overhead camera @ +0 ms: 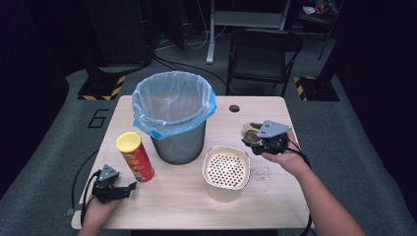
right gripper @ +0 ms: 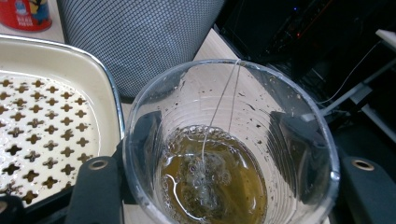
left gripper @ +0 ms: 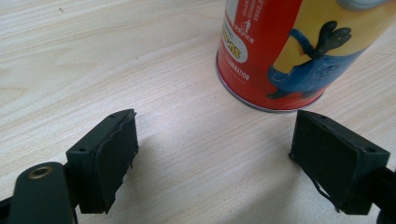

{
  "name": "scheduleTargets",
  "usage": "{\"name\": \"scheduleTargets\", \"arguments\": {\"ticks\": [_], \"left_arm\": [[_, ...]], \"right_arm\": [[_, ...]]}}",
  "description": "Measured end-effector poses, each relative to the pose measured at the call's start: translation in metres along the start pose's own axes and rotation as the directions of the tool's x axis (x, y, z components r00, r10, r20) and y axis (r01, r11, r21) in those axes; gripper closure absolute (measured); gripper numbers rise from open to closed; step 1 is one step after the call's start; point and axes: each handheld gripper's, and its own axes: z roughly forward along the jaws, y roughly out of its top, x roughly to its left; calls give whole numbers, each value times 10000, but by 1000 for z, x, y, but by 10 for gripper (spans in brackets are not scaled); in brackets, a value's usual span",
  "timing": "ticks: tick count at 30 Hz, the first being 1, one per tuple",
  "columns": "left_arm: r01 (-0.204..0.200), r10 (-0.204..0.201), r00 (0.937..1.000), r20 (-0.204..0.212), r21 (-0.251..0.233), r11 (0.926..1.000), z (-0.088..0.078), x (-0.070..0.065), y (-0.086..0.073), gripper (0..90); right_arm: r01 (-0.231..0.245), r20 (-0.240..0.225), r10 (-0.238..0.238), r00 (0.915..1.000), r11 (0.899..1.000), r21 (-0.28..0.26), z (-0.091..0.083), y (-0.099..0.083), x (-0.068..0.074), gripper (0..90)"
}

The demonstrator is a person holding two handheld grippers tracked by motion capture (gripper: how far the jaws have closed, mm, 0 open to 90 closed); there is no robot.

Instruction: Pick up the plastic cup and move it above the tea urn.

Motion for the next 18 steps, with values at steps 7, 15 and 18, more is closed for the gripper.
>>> {"name": "scheduleTargets", "arguments": {"ticks": [7, 15, 18], "left_arm": [[-6, 6, 10000, -7, -9, 10000, 0, 0, 0, 145], [-10, 10, 10000, -9, -11, 10000, 0, 0, 0, 145], [-9, 9, 10000, -9, -10, 10000, 0, 0, 0, 145]], "right_arm": [[875, 225, -874, 9959, 9962, -23, 1, 5, 7, 360], [1479, 391, -1476, 9883, 9890, -42, 2, 8, 12, 360], [1917, 555, -1918, 9799, 9814, 67, 4, 8, 16, 361]]}}
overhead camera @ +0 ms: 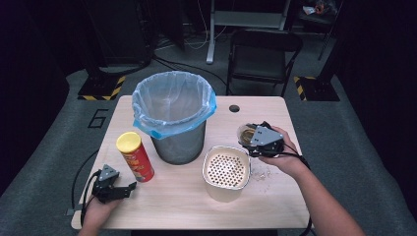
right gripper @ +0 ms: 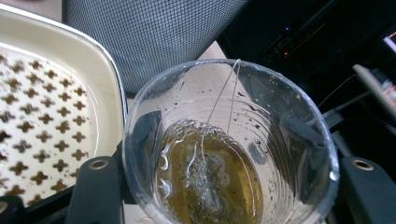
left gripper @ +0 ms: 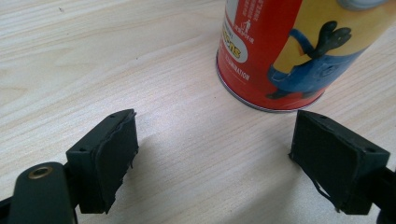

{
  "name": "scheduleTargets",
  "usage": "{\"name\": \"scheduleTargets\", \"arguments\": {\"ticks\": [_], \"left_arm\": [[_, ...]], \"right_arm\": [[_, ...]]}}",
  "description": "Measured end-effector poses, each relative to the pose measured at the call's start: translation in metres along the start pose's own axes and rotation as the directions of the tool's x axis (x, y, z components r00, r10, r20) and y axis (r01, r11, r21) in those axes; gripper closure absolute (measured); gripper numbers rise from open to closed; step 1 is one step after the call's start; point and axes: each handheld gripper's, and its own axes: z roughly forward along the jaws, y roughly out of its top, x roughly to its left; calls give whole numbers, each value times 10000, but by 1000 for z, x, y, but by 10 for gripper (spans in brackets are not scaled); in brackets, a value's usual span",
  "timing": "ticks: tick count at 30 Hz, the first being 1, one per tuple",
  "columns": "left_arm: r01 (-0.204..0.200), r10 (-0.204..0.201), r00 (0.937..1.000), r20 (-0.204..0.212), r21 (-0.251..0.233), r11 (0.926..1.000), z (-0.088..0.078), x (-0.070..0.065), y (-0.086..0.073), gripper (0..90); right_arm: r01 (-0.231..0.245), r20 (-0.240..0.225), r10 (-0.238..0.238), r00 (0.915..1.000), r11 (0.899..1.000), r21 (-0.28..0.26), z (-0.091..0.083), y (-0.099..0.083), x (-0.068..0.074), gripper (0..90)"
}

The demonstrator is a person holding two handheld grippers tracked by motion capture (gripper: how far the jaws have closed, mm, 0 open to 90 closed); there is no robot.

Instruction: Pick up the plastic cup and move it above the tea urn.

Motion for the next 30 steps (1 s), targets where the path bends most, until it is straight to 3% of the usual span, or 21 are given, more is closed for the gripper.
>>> {"name": "scheduleTargets", "arguments": {"ticks": [3, 7, 10, 11, 13, 17, 19, 20, 21, 22, 23, 24, 26, 27, 28, 29, 30], "left_arm": [[-3, 3, 10000, 1, 0, 10000, 0, 0, 0, 145], [-1, 1, 10000, 2, 1, 10000, 0, 0, 0, 145], [3, -3, 10000, 9, 13, 10000, 0, 0, 0, 145], [8, -8, 10000, 8, 6, 10000, 0, 0, 0, 145], [2, -2, 10000, 6, 10, 10000, 0, 0, 0, 145], [0, 0, 10000, 1, 1, 10000, 0, 0, 0, 145], [-3, 3, 10000, 3, 4, 10000, 0, 0, 0, 145], [-1, 1, 10000, 3, 2, 10000, 0, 0, 0, 145], [2, -2, 10000, 4, 2, 10000, 0, 0, 0, 145], [9, -9, 10000, 12, 12, 10000, 0, 0, 0, 145], [-3, 3, 10000, 3, 2, 10000, 0, 0, 0, 145], [2, -2, 10000, 2, 0, 10000, 0, 0, 0, 145], [1, -1, 10000, 4, 2, 10000, 0, 0, 0, 145], [8, -8, 10000, 9, 9, 10000, 0, 0, 0, 145], [1, -1, 10000, 3, -2, 10000, 0, 0, 0, 145], [-5, 5, 10000, 2, 3, 10000, 0, 0, 0, 145], [-2, 2, 10000, 1, 2, 10000, 0, 0, 0, 145]], "right_arm": [[714, 301, -714, 9970, 9974, 43, 1, 3, 6, 362], [1883, 742, -1894, 9791, 9819, 218, 2, 8, 17, 364], [2706, 1164, -2742, 9546, 9616, 454, 3, 13, 24, 366], [3005, 1289, -3051, 9436, 9522, 545, 4, 14, 26, 366], [3654, 1632, -3740, 9129, 9273, 811, 5, 17, 30, 367], [5001, 2269, -5236, 8212, 8519, 1557, 9, 21, 42, 368], [5673, 2615, -6008, 7554, 7994, 1977, 12, 21, 48, 369], [5901, 2703, -6273, 7304, 7788, 2127, 13, 22, 51, 370], [6172, 2790, -6598, 6977, 7514, 2333, 14, 22, 54, 370], [6458, 2885, -6940, 6596, 7197, 2548, 15, 22, 57, 370], [6557, 2955, -7078, 6416, 7060, 2675, 16, 21, 60, 370], [6754, 2910, -7289, 6197, 6841, 2755, 17, 22, 62, 370], [7251, 2888, -7866, 5458, 6161, 3076, 18, 23, 66, 371], [7560, 2854, -8167, 5016, 5742, 3142, 18, 23, 67, 371], [7683, 2705, -8307, 4865, 5543, 3201, 18, 23, 69, 371], [7784, 2886, -8440, 4521, 5313, 3344, 18, 22, 72, 371], [7857, 3026, -8538, 4236, 5126, 3464, 18, 22, 75, 371]]}}
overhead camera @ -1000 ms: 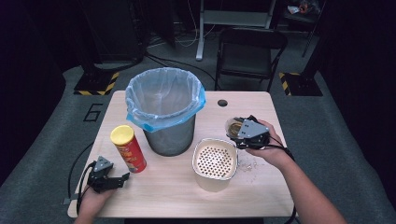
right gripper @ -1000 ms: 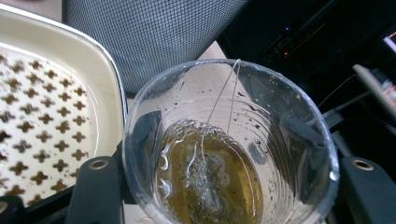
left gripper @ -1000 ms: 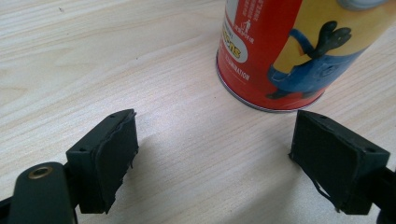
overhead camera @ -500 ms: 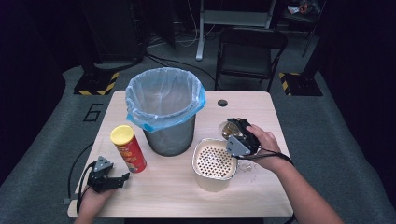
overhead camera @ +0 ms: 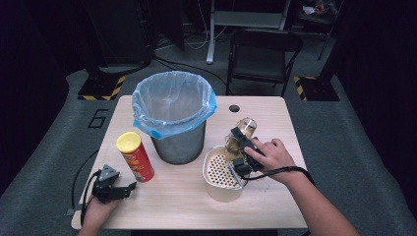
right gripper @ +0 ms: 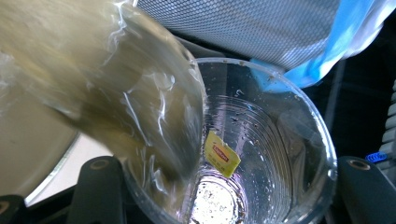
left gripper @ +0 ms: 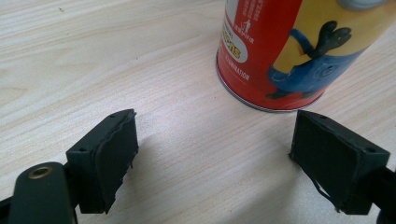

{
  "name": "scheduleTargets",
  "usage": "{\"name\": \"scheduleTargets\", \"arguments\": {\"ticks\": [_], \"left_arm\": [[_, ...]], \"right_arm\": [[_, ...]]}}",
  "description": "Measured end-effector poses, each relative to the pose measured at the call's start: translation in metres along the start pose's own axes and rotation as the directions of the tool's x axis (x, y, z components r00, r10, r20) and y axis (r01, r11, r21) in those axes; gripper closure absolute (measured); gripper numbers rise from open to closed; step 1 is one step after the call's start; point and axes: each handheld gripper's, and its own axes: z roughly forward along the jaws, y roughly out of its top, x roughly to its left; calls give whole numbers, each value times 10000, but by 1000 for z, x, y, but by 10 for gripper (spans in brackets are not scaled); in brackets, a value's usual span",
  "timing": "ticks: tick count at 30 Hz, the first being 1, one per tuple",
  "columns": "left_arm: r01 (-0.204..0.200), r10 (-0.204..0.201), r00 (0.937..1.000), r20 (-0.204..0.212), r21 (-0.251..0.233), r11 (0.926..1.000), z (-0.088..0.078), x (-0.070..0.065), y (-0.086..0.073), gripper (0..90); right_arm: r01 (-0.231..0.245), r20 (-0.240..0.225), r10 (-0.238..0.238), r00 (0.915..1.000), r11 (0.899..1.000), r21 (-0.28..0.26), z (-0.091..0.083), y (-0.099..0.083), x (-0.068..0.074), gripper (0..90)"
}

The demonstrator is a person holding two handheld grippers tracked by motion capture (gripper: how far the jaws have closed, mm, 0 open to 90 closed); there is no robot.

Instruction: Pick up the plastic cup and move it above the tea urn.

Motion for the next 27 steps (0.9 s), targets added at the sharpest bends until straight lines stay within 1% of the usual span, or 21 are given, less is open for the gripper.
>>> {"name": "scheduleTargets", "arguments": {"ticks": [1, 2, 3, 4, 6, 7, 8, 9, 10, 11, 12, 13, 15, 17, 19, 24, 25, 26, 27], "left_arm": [[9, -9, 10000, 12, 12, 10000, 0, 0, 0, 145], [-3, 3, 10000, -1, -1, 10000, 0, 0, 0, 145], [14, -14, 10000, 9, 3, 10000, 0, 0, 0, 145], [8, -8, 10000, 8, 9, 10000, 0, 0, 0, 145], [10, -10, 10000, 10, 7, 10000, 0, 0, 0, 145], [7, -7, 10000, 8, 7, 10000, 0, 0, 0, 145], [6, -6, 10000, 9, 8, 10000, 0, 0, 0, 145], [13, -13, 10000, 10, 8, 10000, 0, 0, 0, 145], [0, 0, 10000, 2, -1, 10000, 0, 0, 0, 145], [5, -5, 10000, 8, 6, 10000, 0, 0, 0, 145], [5, -5, 10000, 2, -12, 10000, 0, 0, 0, 145], [9, -9, 10000, 12, 3, 10000, 0, 0, 0, 145], [4, -4, 10000, 8, 2, 10000, 0, 0, 0, 145], [-1, 1, 10000, 3, 0, 10000, 0, 0, 0, 145], [0, 0, 10000, 4, 1, 10000, 0, 0, 0, 145], [6, -6, 10000, 5, 2, 10000, 0, 0, 0, 145], [2, -2, 10000, 1, -4, 10000, 0, 0, 0, 145], [1, -1, 10000, 3, -1, 10000, 0, 0, 0, 145], [7, -7, 10000, 7, 6, 10000, 0, 0, 0, 145]], "right_arm": [[393, 64, -393, 9992, 9992, -41, -1, 2, -1, 372], [611, 209, -610, 9979, 9981, -66, -3, 3, -1, 371], [739, 127, -737, 9972, 9972, -114, -3, 4, -2, 371], [924, 297, -921, 9953, 9957, -104, -4, 5, -1, 370], [1037, 269, -1031, 9943, 9944, -185, -5, 6, 0, 370], [1218, 300, -1211, 9922, 9923, -242, -5, 7, 0, 370], [1663, 402, -1648, 9855, 9854, -366, -5, 8, -3, 369], [1473, 422, -1461, 9884, 9887, -269, -6, 8, 0, 369], [1708, 474, -1692, 9844, 9847, -333, -6, 9, -1, 368], [1787, 583, -1764, 9826, 9833, -358, -7, 9, -1, 368], [2101, 496, -2080, 9769, 9767, -428, -7, 10, -3, 368], [2353, 603, -2322, 9708, 9706, -505, -7, 11, -4, 368], [2239, 614, -2209, 9734, 9734, -479, -7, 12, -3, 368], [2284, 602, -2252, 9724, 9721, -537, -7, 12, -5, 368], [2298, 703, -2260, 9716, 9719, -515, -8, 12, -5, 368], [2347, 631, -2310, 9709, 9703, -588, -9, 12, -5, 368], [2307, 639, -2269, 9718, 9713, -588, -9, 12, -5, 368], [2140, 668, -2103, 9754, 9753, -555, -10, 12, -5, 368], [2200, 637, -2163, 9743, 9737, -592, -10, 12, -6, 367]]}}
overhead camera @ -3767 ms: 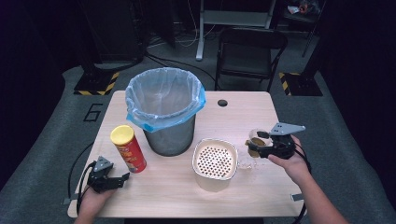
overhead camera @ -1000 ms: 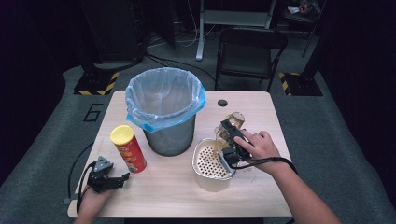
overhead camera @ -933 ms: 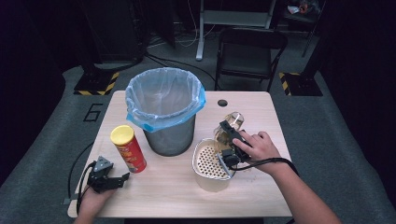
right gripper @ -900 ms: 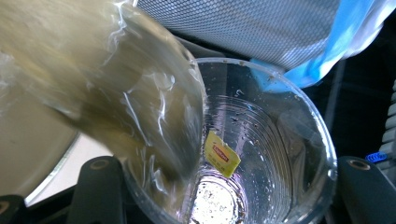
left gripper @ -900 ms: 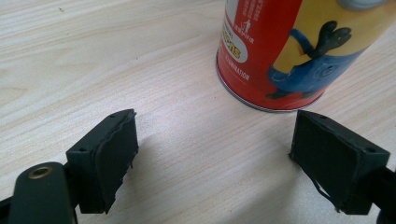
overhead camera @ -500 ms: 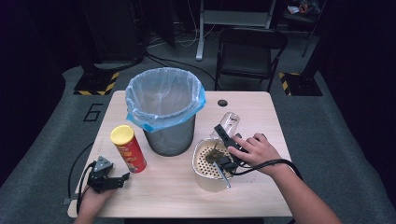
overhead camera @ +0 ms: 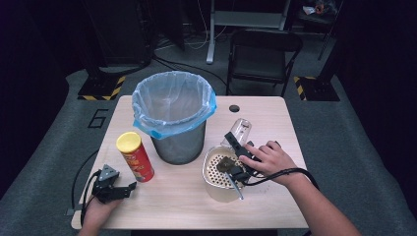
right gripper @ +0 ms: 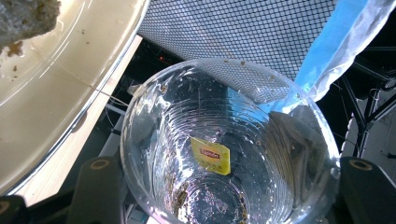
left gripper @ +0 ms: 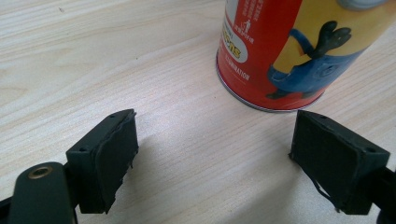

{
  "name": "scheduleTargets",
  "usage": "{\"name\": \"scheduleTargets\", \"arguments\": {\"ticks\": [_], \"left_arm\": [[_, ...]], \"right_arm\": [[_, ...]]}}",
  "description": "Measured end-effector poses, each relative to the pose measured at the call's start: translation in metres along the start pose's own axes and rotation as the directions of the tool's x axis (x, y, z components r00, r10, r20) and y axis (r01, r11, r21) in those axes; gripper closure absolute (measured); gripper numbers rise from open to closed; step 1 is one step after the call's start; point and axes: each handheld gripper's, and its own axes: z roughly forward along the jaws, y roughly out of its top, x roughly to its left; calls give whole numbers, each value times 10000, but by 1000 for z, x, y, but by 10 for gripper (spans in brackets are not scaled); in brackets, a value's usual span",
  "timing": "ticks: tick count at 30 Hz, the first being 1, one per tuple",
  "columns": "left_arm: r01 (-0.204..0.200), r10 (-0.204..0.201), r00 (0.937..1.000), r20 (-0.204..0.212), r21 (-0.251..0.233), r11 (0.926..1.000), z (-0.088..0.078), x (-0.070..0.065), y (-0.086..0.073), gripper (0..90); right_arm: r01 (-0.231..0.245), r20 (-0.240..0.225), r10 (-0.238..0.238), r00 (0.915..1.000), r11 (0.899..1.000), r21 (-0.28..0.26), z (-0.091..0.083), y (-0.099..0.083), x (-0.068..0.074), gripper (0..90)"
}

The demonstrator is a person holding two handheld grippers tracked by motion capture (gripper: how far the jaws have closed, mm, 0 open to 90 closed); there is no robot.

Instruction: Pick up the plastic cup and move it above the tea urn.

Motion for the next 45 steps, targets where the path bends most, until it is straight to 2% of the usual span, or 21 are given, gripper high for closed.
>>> {"name": "scheduleTargets", "arguments": {"ticks": [1, 2, 3, 4, 7, 8, 10, 11, 12, 13, 14, 19, 21, 22, 23, 25, 26, 27, 28, 30, 45], "left_arm": [[-9, 9, 10000, -4, -2, 10000, 0, 0, 0, 145], [-1, 1, 10000, -1, 0, 10000, 0, 0, 0, 145], [-3, 3, 10000, -4, -7, 10000, 0, 0, 0, 144], [-2, 2, 10000, -2, -1, 10000, 0, 0, 0, 145], [3, -3, 10000, 2, 4, 10000, 0, 0, 0, 145], [-5, 5, 10000, -8, -11, 10000, 0, 0, 0, 145], [-3, 3, 10000, -6, -11, 10000, 0, 0, 0, 145], [5, -5, 10000, 6, -2, 10000, 0, 0, 0, 145], [1, -1, 10000, -4, -7, 10000, 0, 0, 0, 145], [-7, 7, 10000, -6, -7, 10000, 0, 0, 0, 145], [2, -2, 10000, 3, 3, 10000, 0, 0, 0, 145], [-6, 6, 10000, -4, -6, 10000, 0, 0, 0, 145], [2, -2, 10000, 3, 4, 10000, 0, 0, 0, 145], [-10, 10, 10000, -6, -6, 10000, 0, 0, 0, 145], [-4, 4, 10000, -4, -7, 10000, 0, 0, 0, 145], [-1, 1, 10000, -1, -9, 10000, 0, 0, 0, 145], [1, -1, 10000, 2, 4, 10000, 0, 0, 0, 145], [-2, 2, 10000, 1, 3, 10000, 0, 0, 0, 145], [-8, 8, 10000, -6, -9, 10000, 0, 0, 0, 145], [-7, 7, 10000, -5, -6, 10000, 0, 0, 0, 145], [2, -2, 10000, 2, 3, 10000, 0, 0, 0, 145]], "right_arm": [[23, 31, -23, 10000, 10000, -31, 0, 0, -1, 367], [-223, -444, 225, 9988, 9997, 48, -2, 0, 2, 368], [-206, 155, 205, 9997, 9998, 23, -1, 0, -1, 367], [18, 188, -16, 9998, 10000, -65, -1, 0, -3, 367], [-403, 100, 403, 9991, 9992, 14, -3, 2, 0, 367], [-273, 57, 273, 9996, 9996, -34, -3, 2, -2, 367], [-398, 80, 398, 9992, 9992, -24, -3, 2, -1, 367], [-388, -393, 387, 9985, 9992, -20, -4, 3, 0, 367], [-393, 111, 394, 9992, 9992, -46, -3, 3, -2, 367], [-387, 109, 388, 9992, 9992, -45, -3, 3, -2, 367], [-297, -348, 295, 9990, 9995, -49, -4, 3, -1, 367], [-308, -351, 306, 9989, 9995, -42, -4, 2, -1, 367], [-343, 145, 344, 9993, 9994, -57, -4, 2, -3, 367], [-222, -342, 219, 9992, 9997, -97, -4, 2, -2, 367], [-220, -343, 217, 9992, 9997, -102, -4, 2, -2, 367], [-276, -162, 274, 9995, 9996, -85, -4, 2, -3, 367], [-234, 294, 237, 9993, 9997, -106, -4, 3, -4, 367], [40, 338, -33, 9994, 9998, -192, -4, 3, -6, 367], [164, 340, -156, 9993, 9996, -217, -4, 3, -7, 367], [-145, 399, 150, 9991, 9998, -147, -4, 2, -5, 367], [-175, 467, 183, 9987, 9997, -173, -5, 2, -6, 366]]}}
